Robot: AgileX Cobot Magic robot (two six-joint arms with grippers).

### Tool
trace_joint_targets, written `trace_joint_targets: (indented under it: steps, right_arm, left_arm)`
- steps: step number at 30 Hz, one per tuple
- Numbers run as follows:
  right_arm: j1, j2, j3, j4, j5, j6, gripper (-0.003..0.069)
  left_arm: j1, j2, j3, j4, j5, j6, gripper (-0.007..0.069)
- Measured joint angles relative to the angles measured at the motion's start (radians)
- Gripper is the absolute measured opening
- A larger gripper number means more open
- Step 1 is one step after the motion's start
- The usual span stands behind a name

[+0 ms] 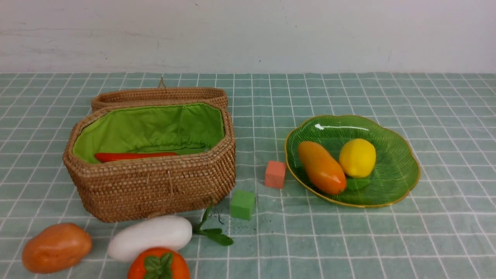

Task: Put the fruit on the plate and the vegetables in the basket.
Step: Grab a potato with your left arm and place it in the basket on the left

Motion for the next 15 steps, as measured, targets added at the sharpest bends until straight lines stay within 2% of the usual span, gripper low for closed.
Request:
trace_joint_targets:
  steps: [10,15]
  right_arm:
    - [-0.002,-0.012,0.001,0.000,0.000,0.000,-0.0014]
    - [-0.057,-0.093,0.001,0.004,0.002,0.000,-0.0010]
  left_arm:
    - [0.000,0.000,0.000,0.000,0.000,0.000,0.0239]
    - [0.000,0.000,0.000,0.000,0.000,0.000,0.0239]
